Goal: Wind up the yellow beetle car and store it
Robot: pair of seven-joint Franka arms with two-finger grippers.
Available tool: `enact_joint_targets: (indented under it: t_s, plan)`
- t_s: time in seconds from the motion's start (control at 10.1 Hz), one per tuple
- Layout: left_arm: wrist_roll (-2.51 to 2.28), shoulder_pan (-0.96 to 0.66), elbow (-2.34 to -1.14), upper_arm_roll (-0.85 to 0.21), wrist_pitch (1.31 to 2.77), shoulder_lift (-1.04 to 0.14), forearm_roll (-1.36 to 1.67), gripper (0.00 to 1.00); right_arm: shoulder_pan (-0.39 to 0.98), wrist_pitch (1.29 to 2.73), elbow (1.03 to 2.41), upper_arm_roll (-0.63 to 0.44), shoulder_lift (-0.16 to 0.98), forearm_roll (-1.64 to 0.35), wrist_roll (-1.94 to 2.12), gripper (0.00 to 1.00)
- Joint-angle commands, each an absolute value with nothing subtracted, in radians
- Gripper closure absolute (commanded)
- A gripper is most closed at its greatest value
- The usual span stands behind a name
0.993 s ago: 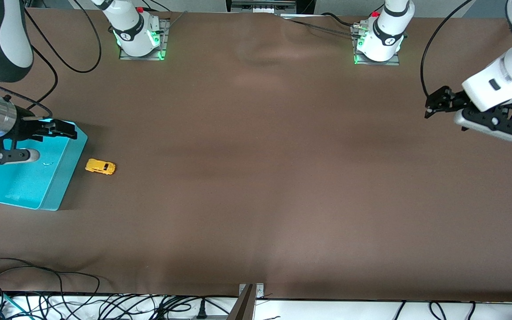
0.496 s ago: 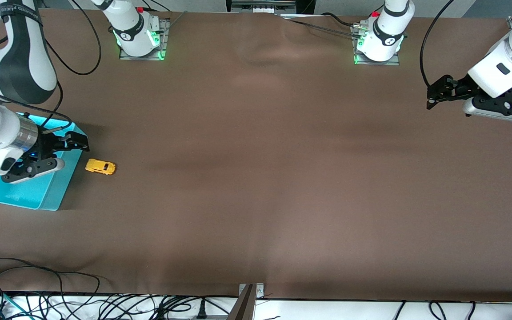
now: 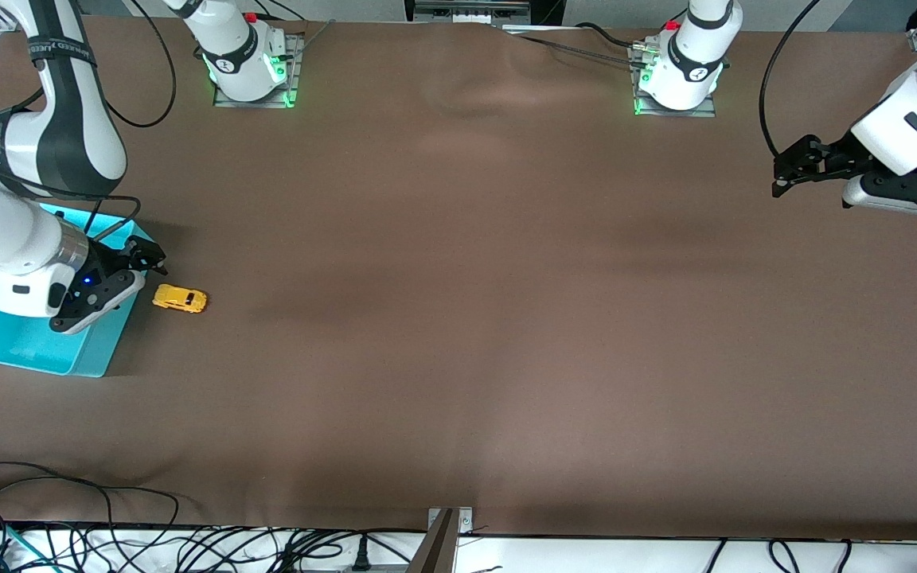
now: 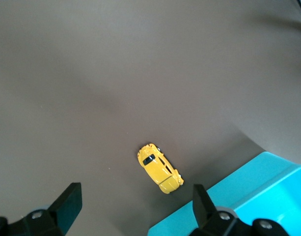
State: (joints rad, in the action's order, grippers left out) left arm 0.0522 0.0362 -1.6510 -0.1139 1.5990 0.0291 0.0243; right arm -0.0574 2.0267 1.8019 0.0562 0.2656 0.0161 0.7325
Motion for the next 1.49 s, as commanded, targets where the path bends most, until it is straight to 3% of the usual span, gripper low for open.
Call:
enact_joint_targets:
  t_s: [0.0, 1.39]
  plan:
    - [0.046, 0.025, -1.634, -0.101, 1.577, 0.021, 0.034, 0.00, -0.060, 2.088, 1.885, 0.048, 0.230, 0.029, 0.863, 0.00]
    - [0.052, 0.044, -1.631, -0.092, 1.551, 0.008, 0.055, 0.00, -0.077, 2.204, 1.928, 0.025, 0.353, 0.029, 1.202, 0.00]
